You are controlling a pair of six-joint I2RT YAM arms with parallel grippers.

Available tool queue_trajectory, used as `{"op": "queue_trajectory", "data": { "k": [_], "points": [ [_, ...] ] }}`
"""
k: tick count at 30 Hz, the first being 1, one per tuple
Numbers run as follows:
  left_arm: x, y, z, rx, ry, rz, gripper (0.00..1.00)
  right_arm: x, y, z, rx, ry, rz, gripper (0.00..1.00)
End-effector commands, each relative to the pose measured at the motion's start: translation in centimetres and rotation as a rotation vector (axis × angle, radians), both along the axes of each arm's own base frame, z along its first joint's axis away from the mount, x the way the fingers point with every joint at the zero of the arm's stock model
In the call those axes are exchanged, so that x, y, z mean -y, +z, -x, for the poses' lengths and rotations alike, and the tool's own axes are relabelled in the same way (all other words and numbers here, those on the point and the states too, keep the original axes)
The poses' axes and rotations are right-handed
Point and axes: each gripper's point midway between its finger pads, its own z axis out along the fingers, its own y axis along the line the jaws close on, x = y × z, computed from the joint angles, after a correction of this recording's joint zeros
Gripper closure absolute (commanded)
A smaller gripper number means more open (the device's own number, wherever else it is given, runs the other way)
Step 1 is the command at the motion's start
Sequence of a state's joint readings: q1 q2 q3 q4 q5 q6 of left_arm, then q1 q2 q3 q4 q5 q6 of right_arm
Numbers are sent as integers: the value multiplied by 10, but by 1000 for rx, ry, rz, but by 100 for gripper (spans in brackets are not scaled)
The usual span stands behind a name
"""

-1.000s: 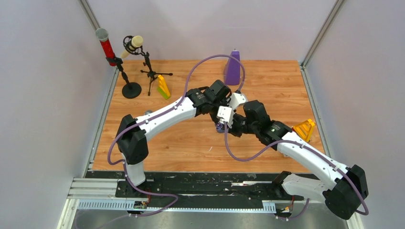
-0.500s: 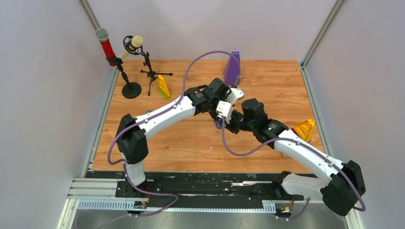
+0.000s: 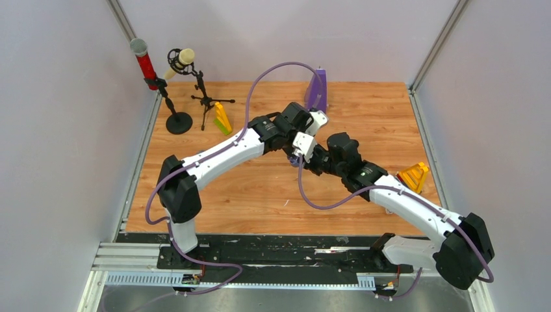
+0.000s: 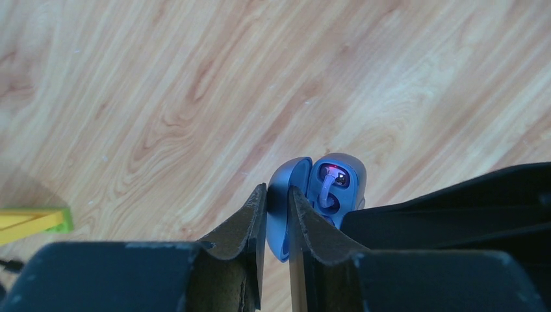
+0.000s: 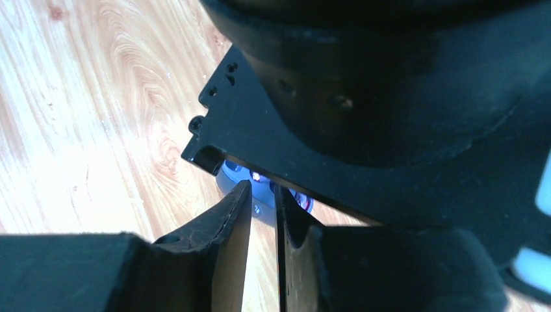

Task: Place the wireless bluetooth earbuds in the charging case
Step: Place the earbud in the charging case.

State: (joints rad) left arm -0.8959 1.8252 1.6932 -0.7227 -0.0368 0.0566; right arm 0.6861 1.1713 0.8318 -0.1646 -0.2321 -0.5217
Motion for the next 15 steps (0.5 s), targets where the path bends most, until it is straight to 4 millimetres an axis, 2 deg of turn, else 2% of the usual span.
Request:
{"op": "queue_trajectory", "data": {
  "k": [1,4,5,8,13,15],
  "points": [
    [13,33,8,122,23,1,77,8,8,-32,53,-149,-21,80],
    [6,30,-4,243,72,-93,77,9,15,-30,78,-128,-7,79],
    [-1,32,-17,321,105,-146,78,11,18,-30,90,-129,-2,79],
    [-11,27,-35,442,136,-255,79,17,23,-22,131,-90,29,79],
    [-29,28,-53,592,201,-364,79,35,21,-4,194,-30,108,79],
    [-34,23,-59,649,217,-407,80,41,17,0,198,-28,127,79]
  ]
}}
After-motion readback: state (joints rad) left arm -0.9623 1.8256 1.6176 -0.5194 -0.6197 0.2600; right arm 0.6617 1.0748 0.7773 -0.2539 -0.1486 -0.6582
